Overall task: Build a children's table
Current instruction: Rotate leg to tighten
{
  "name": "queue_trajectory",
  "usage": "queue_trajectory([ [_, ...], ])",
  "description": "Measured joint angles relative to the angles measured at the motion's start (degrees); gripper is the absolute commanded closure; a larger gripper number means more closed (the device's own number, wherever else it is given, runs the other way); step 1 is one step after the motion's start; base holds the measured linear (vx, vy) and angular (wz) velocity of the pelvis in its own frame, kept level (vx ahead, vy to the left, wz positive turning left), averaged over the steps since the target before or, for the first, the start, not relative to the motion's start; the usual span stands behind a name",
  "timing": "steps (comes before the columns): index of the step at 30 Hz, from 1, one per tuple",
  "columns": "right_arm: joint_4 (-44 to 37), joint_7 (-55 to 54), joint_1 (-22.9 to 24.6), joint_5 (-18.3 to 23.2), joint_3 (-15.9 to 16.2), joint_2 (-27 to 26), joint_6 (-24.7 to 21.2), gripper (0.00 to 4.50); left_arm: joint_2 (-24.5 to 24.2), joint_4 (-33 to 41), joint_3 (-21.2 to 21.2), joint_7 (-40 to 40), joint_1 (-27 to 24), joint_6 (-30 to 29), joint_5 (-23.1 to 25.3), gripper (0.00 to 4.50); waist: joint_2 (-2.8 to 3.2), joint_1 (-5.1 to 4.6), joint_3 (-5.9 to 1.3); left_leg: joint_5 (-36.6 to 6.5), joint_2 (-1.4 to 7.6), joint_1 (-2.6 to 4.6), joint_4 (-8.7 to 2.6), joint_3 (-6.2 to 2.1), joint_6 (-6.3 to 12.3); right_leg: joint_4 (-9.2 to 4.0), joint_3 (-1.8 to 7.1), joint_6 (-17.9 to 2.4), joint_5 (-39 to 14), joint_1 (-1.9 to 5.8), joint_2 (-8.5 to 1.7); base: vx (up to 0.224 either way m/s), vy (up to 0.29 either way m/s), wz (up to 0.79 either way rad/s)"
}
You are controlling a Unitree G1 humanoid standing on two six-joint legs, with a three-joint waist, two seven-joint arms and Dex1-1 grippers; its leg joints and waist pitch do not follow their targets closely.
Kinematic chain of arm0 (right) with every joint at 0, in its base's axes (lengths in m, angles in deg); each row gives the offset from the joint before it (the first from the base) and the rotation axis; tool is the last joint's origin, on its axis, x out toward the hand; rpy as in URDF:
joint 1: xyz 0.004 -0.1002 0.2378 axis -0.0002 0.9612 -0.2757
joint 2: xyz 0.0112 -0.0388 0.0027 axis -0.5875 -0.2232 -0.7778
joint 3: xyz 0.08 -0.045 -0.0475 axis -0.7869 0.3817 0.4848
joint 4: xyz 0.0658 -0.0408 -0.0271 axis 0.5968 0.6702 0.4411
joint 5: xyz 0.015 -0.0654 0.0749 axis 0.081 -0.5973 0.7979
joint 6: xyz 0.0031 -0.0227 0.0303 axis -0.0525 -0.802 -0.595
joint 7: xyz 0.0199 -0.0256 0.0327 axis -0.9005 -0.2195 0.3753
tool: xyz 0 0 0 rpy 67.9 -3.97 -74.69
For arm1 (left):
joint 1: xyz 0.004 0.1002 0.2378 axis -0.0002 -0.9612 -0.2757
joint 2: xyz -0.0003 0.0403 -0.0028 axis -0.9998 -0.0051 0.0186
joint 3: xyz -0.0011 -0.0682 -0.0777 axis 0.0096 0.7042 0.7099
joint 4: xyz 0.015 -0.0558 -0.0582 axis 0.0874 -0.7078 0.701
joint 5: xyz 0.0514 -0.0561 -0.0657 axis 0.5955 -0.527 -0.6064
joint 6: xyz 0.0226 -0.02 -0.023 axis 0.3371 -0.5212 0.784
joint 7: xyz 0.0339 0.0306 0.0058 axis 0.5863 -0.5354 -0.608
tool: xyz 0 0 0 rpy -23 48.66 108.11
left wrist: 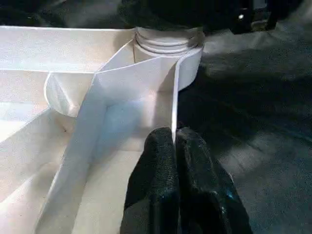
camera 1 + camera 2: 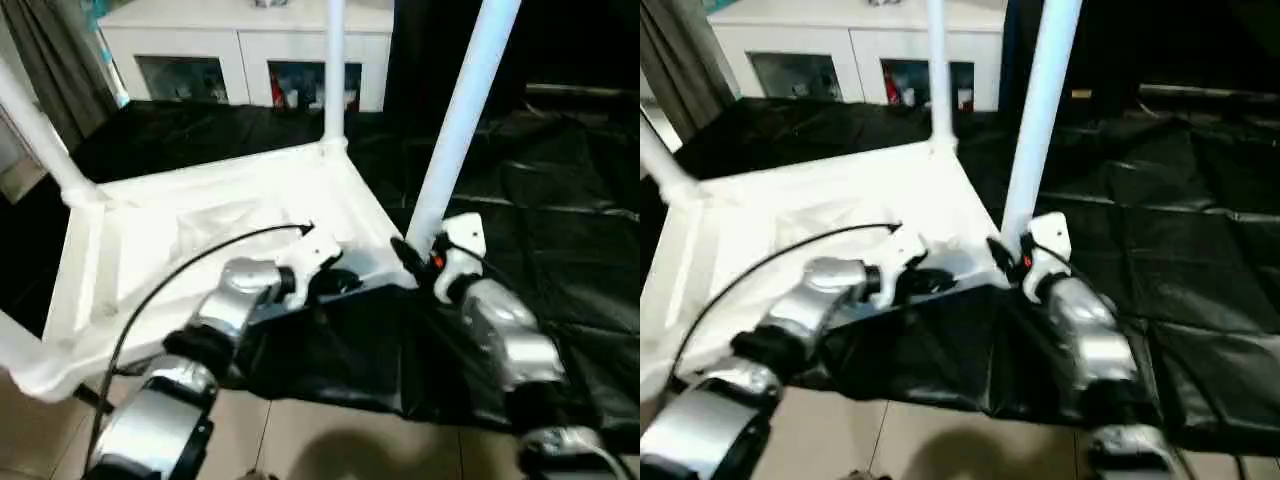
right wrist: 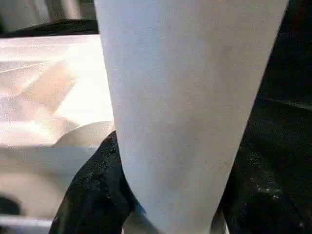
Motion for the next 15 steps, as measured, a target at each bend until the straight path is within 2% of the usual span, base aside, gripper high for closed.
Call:
queue_trajectory([
  [3,0.4,0.0,-0.2,-0.1,-0.5,-0.4,0.5,2.39,0.2,-0.5,0.1,0.1,0.3,0.1,0.0,4.50,0.01,-0.27,0.00,0.0,-0.04,-0.02,-0.02,-0.02,0.00,-0.05,0.02,0.0,0.0,0.02,-0.01,0.000,0.000,0.00],
  [4,0.4,0.2,-0.2,-0.1,-0.6,-0.4,0.6,1.89,0.2,-0.5,0.2,0.2,0.3,0.1,0.0,4.50,0.01,-0.33,-0.01,0.0,-0.04,-0.02,-0.02,-0.02,0.00,-0.05,0.02,0.0,0.0,0.03,-0.01,0.000,0.000,0.00],
  [6,-0.2,2.5,-0.1,1.9,-1.2,-0.4,0.2,1.89,-0.1,-0.5,0.5,1.8,0.3,0.1,0.0,4.50,0.03,-0.52,-0.01,0.0,-0.05,-0.04,-0.03,-0.02,0.00,-0.07,0.02,0.0,0.0,0.02,-0.02,0.000,0.000,0.00],
  [8,-1.0,5.0,0.3,3.3,-1.3,0.0,-0.5,1.59,-0.7,0.0,0.7,3.3,-0.1,0.1,-0.2,4.50,0.09,-0.63,-0.03,0.0,-0.05,-0.05,-0.09,-0.02,0.00,-0.05,0.00,0.0,0.0,0.01,-0.03,0.000,0.000,0.00],
  [13,-4.3,18.4,2.6,5.4,1.1,5.8,-3.1,1.59,-3.8,3.1,0.4,10.5,-1.9,0.1,-2.0,4.50,0.32,-0.41,0.02,0.0,0.01,-0.11,-0.28,-0.03,0.01,-0.04,-0.13,0.1,0.0,-0.11,0.02,0.000,0.000,0.00],
  [15,-5.6,24.3,3.4,6.5,2.2,8.0,-4.4,1.59,-5.3,3.9,0.2,14.3,-2.4,0.1,-2.5,4.50,0.36,-0.02,0.04,0.0,0.10,-0.18,-0.27,-0.03,0.02,-0.05,-0.18,0.1,-0.1,-0.17,0.08,0.000,0.000,0.00],
])
